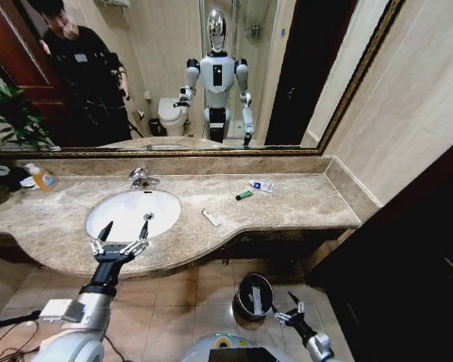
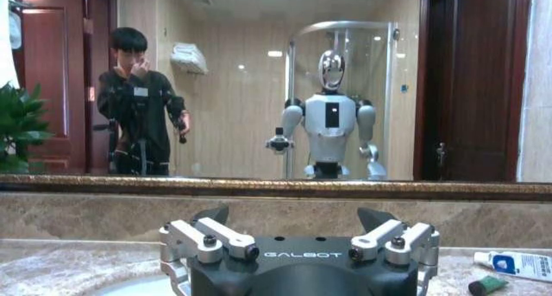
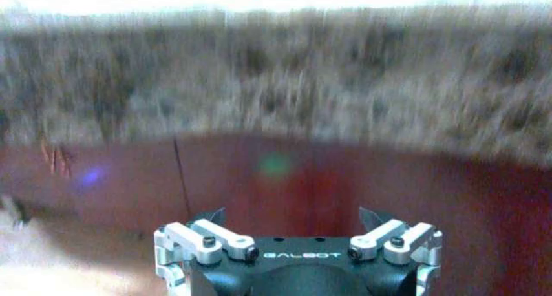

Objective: Pick up the trash from the sink and place it in the trash bin.

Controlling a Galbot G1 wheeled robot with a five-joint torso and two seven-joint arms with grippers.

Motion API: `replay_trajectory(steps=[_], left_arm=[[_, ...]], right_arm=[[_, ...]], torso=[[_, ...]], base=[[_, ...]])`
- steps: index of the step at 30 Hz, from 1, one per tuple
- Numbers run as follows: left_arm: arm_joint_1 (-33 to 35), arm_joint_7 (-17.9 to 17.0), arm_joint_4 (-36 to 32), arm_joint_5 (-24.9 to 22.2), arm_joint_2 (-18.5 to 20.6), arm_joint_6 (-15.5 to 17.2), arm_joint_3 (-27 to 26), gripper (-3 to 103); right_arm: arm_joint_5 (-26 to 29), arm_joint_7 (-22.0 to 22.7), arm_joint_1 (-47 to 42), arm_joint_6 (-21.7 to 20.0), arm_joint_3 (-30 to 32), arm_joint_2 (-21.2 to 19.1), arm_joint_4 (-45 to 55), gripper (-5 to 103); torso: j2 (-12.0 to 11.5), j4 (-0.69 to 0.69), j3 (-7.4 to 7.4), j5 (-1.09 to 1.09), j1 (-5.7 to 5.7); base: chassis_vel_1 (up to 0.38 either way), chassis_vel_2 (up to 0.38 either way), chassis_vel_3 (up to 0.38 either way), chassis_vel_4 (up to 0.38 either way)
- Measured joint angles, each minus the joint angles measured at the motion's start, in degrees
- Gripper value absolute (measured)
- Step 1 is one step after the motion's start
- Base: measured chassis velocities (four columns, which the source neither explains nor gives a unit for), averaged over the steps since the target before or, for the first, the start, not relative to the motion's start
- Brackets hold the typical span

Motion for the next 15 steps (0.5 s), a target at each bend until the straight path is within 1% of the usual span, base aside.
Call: replay_trajectory(steps=[1, 3, 4, 6, 7, 8, 9, 11, 12, 13, 14, 15], left_arm=[[0.00, 0.01, -0.01, 0.00, 0.00, 0.00, 0.00, 100], [0.00, 0.00, 0.00, 0.00, 0.01, 0.00, 0.00, 100], [0.00, 0.00, 0.00, 0.00, 0.01, 0.00, 0.00, 100], [0.00, 0.01, 0.00, 0.00, 0.00, 0.00, 0.01, 100], [0.00, 0.00, 0.00, 0.00, 0.00, 0.00, 0.00, 100], [0.00, 0.00, 0.00, 0.00, 0.00, 0.00, 0.00, 100], [0.00, 0.01, 0.00, 0.00, 0.00, 0.00, 0.01, 100], [0.00, 0.00, 0.00, 0.00, 0.00, 0.00, 0.00, 100], [0.00, 0.00, 0.00, 0.00, 0.00, 0.00, 0.00, 100], [0.00, 0.00, 0.00, 0.00, 0.00, 0.00, 0.01, 100], [0.00, 0.00, 0.00, 0.00, 0.01, 0.00, 0.00, 100], [0.01, 0.00, 0.00, 0.00, 0.00, 0.00, 0.01, 100]], right_arm=[[1.43, 0.00, -2.28, -2.14, 1.30, -0.40, 6.62, 100], [2.63, 0.05, -3.80, -4.56, 2.47, -0.62, 13.24, 100], [2.63, 0.05, -3.80, -4.56, 2.47, -0.62, 13.24, 100], [3.15, 0.42, -4.43, -7.67, 2.99, -0.69, 21.66, 100], [3.17, 0.71, -4.39, -8.86, 2.84, -0.73, 24.09, 100], [3.17, 0.71, -4.39, -8.86, 2.84, -0.73, 24.09, 100], [3.17, 1.26, -3.98, -11.18, 1.97, -0.90, 27.95, 100], [3.02, 2.54, -2.26, -14.88, -0.19, -1.73, 32.31, 100], [3.02, 2.54, -2.26, -14.88, -0.19, -1.73, 32.31, 100], [2.81, 3.21, -0.99, -16.71, -1.54, -2.59, 33.84, 100], [2.29, 4.39, 1.68, -19.12, -3.94, -5.00, 35.25, 100], [2.18, 4.94, 3.31, -20.53, -5.57, -6.89, 35.84, 100]], torso=[[0.00, 0.00, 0.00, 0.01, 0.00], [0.00, 0.00, 0.00, 0.00, 0.00], [0.00, 0.00, 0.00, 0.00, 0.00], [0.00, 0.01, 0.00, 0.00, 0.00], [0.00, 0.01, 0.00, 0.00, 0.00], [0.00, 0.01, 0.00, 0.00, 0.00], [0.00, 0.00, 0.00, 0.00, 0.00], [0.00, 0.00, 0.00, 0.01, 0.00], [0.00, 0.00, 0.00, 0.01, 0.00], [0.00, 0.01, 0.00, 0.00, 0.00], [0.00, 0.00, 0.00, 0.02, 0.00], [0.00, 0.01, 0.00, 0.01, 0.00]], base=[[0.000, 0.000, 0.000, 0.000], [0.000, 0.000, 0.000, 0.000], [0.000, 0.000, 0.000, 0.000], [0.000, 0.000, 0.000, 0.000], [0.000, 0.000, 0.000, 0.000], [0.000, 0.000, 0.000, 0.000], [0.000, 0.000, 0.000, 0.000], [0.000, 0.000, 0.000, 0.000], [0.000, 0.000, 0.000, 0.000], [0.000, 0.000, 0.000, 0.000], [0.000, 0.000, 0.000, 0.000], [0.000, 0.000, 0.000, 0.000]])
